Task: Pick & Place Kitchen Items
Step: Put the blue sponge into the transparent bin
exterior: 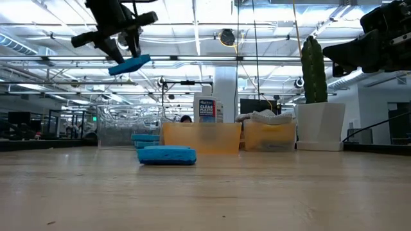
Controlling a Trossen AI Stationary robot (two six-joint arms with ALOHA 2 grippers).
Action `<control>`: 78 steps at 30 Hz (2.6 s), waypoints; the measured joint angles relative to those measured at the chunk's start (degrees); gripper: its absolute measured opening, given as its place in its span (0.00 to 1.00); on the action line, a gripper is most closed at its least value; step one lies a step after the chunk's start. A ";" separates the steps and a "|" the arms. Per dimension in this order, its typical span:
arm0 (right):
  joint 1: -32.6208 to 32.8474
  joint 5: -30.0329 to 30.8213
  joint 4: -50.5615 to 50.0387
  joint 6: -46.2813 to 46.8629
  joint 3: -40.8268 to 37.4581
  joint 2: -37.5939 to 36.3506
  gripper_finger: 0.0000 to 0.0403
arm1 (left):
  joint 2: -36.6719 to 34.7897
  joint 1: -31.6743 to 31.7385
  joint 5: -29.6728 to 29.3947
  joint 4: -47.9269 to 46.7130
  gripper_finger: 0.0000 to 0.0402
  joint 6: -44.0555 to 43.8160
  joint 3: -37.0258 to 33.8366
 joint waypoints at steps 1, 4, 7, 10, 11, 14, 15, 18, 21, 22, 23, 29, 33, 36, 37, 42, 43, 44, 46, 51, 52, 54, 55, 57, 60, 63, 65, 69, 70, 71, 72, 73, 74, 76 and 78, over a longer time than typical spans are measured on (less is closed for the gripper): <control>0.01 0.00 0.02 0.01 -0.01 -0.02 0.00 | -0.10 1.81 -1.13 0.21 0.37 1.86 0.00; 0.01 0.00 0.02 0.00 0.00 0.00 0.00 | 0.04 7.36 -2.92 2.11 0.37 7.08 0.00; 0.02 0.00 0.02 0.00 0.00 0.00 0.00 | 1.02 12.61 -3.00 7.19 0.37 14.21 0.00; 0.02 0.00 0.02 0.00 -0.01 0.00 0.00 | 2.80 17.36 -1.66 12.45 0.37 22.04 0.00; 0.00 0.00 0.02 0.00 0.00 -0.01 0.00 | 3.39 18.75 -0.99 13.96 0.37 23.83 0.00; 0.00 0.00 0.02 0.00 0.00 0.00 0.00 | 5.90 22.70 2.29 16.67 0.37 27.60 0.00; 0.00 0.02 0.02 0.00 -0.02 0.00 0.00 | 6.92 23.81 3.51 17.43 0.37 28.47 0.00; 0.01 0.00 0.02 0.00 0.00 0.00 0.00 | 10.12 26.34 6.49 18.27 0.37 30.23 0.00; 0.01 0.00 0.02 0.00 -0.02 -0.01 0.00 | 13.84 28.00 7.68 18.72 0.37 31.32 0.00; 0.01 0.00 0.02 0.00 -0.01 0.00 0.00 | 15.15 28.46 8.05 18.81 0.37 31.57 0.00; 0.00 0.00 0.02 0.00 0.00 -0.02 0.00 | 16.36 28.82 8.68 19.16 0.37 31.82 0.00; 0.00 0.00 0.00 0.00 -0.01 0.00 0.00 | 22.91 30.36 13.22 22.76 0.37 33.50 -0.02; 0.00 0.00 0.01 0.00 -0.01 -0.01 0.00 | 25.54 30.44 14.67 25.49 0.37 35.25 -0.02; 0.00 0.00 0.00 0.00 0.00 0.00 0.00 | 26.08 30.63 15.59 25.79 0.40 35.22 -0.02; 0.02 0.00 0.02 0.00 -0.02 -0.02 0.00 | 26.08 30.77 15.85 25.65 0.42 35.25 -0.02; 0.02 0.00 0.00 0.00 0.00 -0.01 0.00 | 25.02 31.58 16.64 25.17 0.61 35.92 -0.02; 0.00 0.00 0.01 0.00 -0.02 0.00 0.00 | 24.56 31.80 17.38 25.15 0.65 36.77 -0.02; 0.01 0.00 0.01 0.00 -0.01 -0.02 0.00 | 24.04 32.01 18.14 25.15 0.69 37.70 -0.02; 0.00 0.00 0.00 0.00 0.00 0.00 0.00 | 22.78 32.33 18.62 25.08 0.76 38.23 -0.02; 0.01 0.00 0.02 0.00 -0.01 -0.01 0.00 | 18.48 32.80 18.67 24.84 0.86 37.94 -0.02; 0.02 0.00 0.02 0.00 -0.01 -0.02 0.00 | 17.65 32.80 18.70 24.56 0.87 37.92 -0.02; 0.00 0.00 0.01 0.00 -0.01 -0.01 0.00 | 15.77 32.74 19.21 23.65 0.88 37.42 -0.02; 0.00 0.00 0.00 0.00 0.00 -0.02 0.00 | 14.74 32.56 19.66 23.35 0.88 37.15 -0.02; 0.00 0.00 0.00 0.00 -0.01 -0.01 0.00 | 12.65 31.82 21.06 23.25 0.88 36.58 -0.02; 0.00 0.00 0.00 0.00 0.00 -0.01 0.00 | 9.40 28.68 21.96 23.94 0.88 35.70 -0.02; 0.01 0.00 0.01 0.00 -0.01 -0.01 0.00 | 6.76 23.07 20.67 25.54 0.88 35.01 -0.02; 0.00 0.00 0.00 0.00 -0.02 0.00 0.00 | 5.73 18.20 19.15 27.33 0.88 34.07 -0.01; 0.00 0.00 0.01 0.00 0.00 -0.01 0.00 | 4.95 7.69 16.65 30.47 0.88 31.48 0.00; 0.01 0.00 0.01 0.00 0.00 0.00 0.00 | 4.97 5.17 16.22 31.00 0.88 30.82 0.00; 0.01 0.00 0.02 0.00 -0.01 -0.02 0.00 | 4.99 2.70 16.05 31.01 0.88 30.28 0.00; 0.02 0.00 0.02 0.00 0.00 -0.02 0.00 | 5.12 0.38 16.01 31.16 0.88 29.68 0.00; 0.01 0.00 0.00 0.00 -0.01 0.00 0.00 | 5.57 -1.88 15.91 31.64 0.88 28.93 0.00; 0.02 0.00 0.02 0.00 0.00 -0.02 0.00 | 6.01 -4.18 15.77 31.86 0.88 27.82 0.02; 0.02 0.00 0.02 0.00 -0.02 -0.02 0.00 | 7.06 -8.20 15.67 31.26 0.88 26.05 -0.02; 0.01 0.00 0.02 0.00 0.00 -0.01 0.00 | 8.67 -11.80 15.63 32.34 0.88 25.22 0.00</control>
